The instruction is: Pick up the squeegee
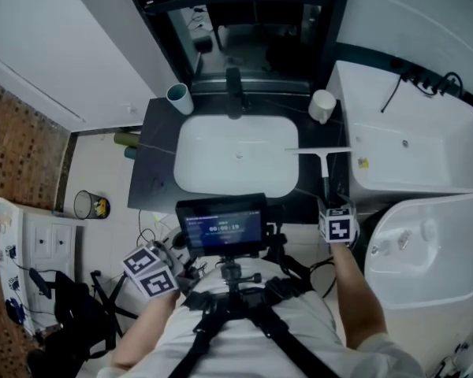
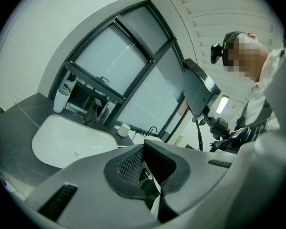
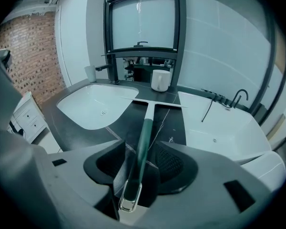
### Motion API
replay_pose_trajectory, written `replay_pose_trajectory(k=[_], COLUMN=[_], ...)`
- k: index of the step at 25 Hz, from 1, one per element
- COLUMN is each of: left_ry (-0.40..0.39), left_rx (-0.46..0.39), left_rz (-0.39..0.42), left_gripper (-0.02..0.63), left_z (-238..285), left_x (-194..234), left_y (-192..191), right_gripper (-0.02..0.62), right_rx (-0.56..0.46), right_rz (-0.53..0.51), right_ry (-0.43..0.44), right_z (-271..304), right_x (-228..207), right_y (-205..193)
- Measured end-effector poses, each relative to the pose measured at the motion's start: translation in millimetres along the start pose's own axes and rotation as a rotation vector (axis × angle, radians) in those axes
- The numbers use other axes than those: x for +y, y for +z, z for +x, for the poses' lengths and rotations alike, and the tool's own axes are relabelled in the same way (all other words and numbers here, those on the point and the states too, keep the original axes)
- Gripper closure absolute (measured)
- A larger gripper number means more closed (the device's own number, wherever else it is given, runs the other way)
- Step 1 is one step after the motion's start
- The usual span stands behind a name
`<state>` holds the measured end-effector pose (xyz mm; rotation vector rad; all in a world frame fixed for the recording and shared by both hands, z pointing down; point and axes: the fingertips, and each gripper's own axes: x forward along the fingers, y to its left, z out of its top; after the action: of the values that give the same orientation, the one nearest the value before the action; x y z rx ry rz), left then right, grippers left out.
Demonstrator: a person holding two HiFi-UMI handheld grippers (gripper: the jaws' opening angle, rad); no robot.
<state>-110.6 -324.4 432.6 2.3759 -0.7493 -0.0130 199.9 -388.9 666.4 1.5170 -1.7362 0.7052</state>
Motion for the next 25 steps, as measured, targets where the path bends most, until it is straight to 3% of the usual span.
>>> replay_pose_trajectory(k=[25], left_ry=[0.039], left_rx=[0.04], left_rz=[0.003], left_gripper=[0.612], left_z=[13.3], left_x=[7.9], left_y=[1.8], right_gripper=[0.39], right_rx=[0.068], right_rz=[0.02], right_ry=[0.043], right_z=[39.1], right_x=[-7.3], right_y=[3.5])
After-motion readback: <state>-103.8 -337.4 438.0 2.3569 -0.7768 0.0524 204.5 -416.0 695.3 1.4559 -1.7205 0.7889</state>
